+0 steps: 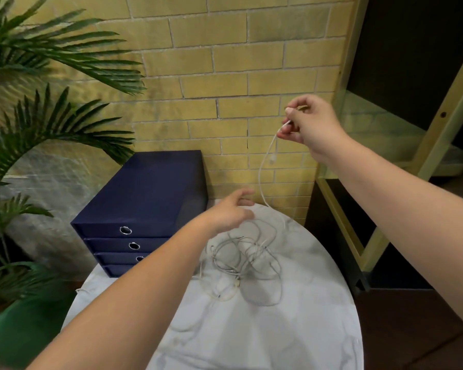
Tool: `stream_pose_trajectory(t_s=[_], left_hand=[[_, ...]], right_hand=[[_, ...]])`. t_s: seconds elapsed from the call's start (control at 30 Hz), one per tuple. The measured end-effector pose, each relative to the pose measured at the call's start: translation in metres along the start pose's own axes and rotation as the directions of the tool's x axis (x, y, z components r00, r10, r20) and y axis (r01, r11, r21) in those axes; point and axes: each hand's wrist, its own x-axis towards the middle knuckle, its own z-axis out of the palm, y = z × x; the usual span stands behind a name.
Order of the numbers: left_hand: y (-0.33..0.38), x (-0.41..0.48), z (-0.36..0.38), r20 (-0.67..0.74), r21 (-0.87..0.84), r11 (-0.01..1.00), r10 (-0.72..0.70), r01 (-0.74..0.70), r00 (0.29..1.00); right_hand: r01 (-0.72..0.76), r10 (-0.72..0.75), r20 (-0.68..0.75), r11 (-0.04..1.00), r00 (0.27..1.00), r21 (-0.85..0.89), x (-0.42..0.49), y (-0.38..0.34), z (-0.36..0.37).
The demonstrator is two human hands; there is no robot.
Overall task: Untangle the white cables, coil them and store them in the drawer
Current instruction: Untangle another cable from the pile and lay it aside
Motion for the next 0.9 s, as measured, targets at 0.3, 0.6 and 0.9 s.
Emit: stream_pose_trajectory(t_s=[0.3,0.6,0.9], left_hand=[[-0.013,0.008,0.036,-0.029,-0.088,0.996,0.004,-0.006,1.0],[0.037,0.003,-0.025,-0.283,-0.257,0.957,0.057,-0.133,0.958],[0.117,-0.019,-0.038,-0.304,-0.357,0.855,0.273,-0.375,0.913]], right_hand=[[0.081,-0.111,0.154,0.978,0.982,0.194,-0.017,-0.035,0.008],[-0.349,0.406,0.102,0.869,0.908,-0.35,-0.035,0.098,-0.034],[-0.339,0.441,0.261,0.871,0.859,-0.355,-0.044,0.148,0.04]])
